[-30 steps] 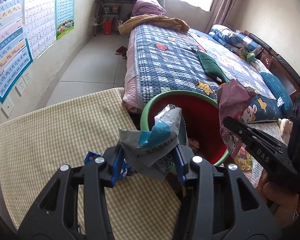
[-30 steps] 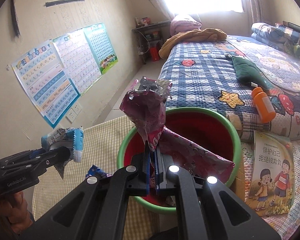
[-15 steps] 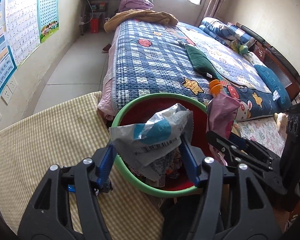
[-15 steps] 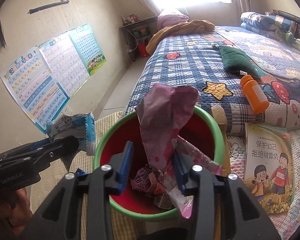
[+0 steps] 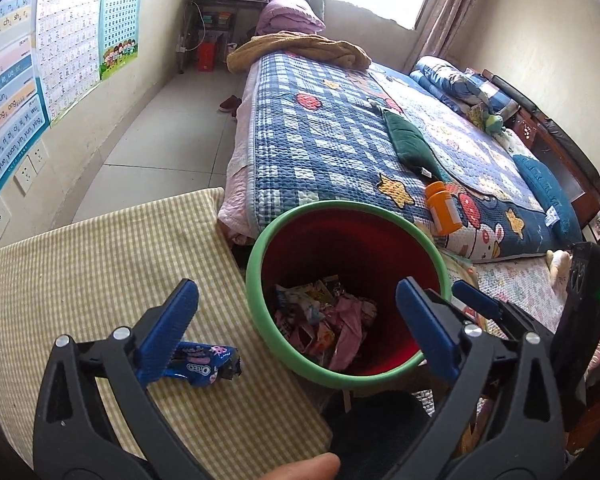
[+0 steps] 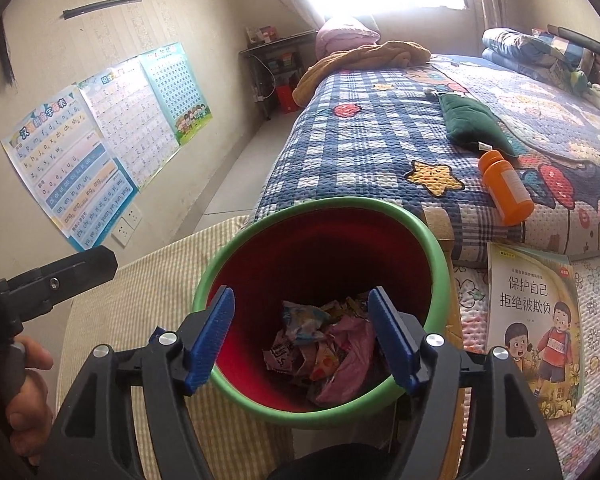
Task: Collect trash
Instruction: 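Move both open tools back over the Oreo and chocolate wrappers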
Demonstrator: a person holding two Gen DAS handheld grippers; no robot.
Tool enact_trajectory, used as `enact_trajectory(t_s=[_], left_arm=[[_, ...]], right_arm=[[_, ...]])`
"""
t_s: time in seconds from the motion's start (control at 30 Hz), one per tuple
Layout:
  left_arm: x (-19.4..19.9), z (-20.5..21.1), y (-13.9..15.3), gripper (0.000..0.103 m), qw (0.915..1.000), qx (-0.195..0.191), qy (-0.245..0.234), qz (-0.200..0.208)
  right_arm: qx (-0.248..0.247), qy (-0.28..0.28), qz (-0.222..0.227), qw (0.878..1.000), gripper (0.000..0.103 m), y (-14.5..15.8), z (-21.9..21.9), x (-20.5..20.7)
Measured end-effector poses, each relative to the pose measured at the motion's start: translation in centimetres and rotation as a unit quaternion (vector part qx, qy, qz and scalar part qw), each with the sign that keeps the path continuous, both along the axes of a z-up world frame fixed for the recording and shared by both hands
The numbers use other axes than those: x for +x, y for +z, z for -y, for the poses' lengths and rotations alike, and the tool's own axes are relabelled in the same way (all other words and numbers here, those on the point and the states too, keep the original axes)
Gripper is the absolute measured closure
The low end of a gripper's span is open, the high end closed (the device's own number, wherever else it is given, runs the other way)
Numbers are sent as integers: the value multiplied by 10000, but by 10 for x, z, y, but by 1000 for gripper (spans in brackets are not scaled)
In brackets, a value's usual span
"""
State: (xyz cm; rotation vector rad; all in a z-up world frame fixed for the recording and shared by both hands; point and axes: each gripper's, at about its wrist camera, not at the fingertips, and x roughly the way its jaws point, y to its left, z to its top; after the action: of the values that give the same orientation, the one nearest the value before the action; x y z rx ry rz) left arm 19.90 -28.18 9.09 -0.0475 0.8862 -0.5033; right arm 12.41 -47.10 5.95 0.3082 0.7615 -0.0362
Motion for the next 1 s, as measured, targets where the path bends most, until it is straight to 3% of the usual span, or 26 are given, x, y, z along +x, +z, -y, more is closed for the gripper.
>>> enact_trajectory(t_s=[0.53, 1.0], left_arm=[[-43, -113, 0, 6, 9968, 67, 798, 63], [-91, -229, -55, 6, 9841, 154, 1683, -541]], right_arm=[[-318, 749, 74, 9967, 18, 19, -92, -10], [-606, 1593, -164, 9852, 15, -5, -192, -13]])
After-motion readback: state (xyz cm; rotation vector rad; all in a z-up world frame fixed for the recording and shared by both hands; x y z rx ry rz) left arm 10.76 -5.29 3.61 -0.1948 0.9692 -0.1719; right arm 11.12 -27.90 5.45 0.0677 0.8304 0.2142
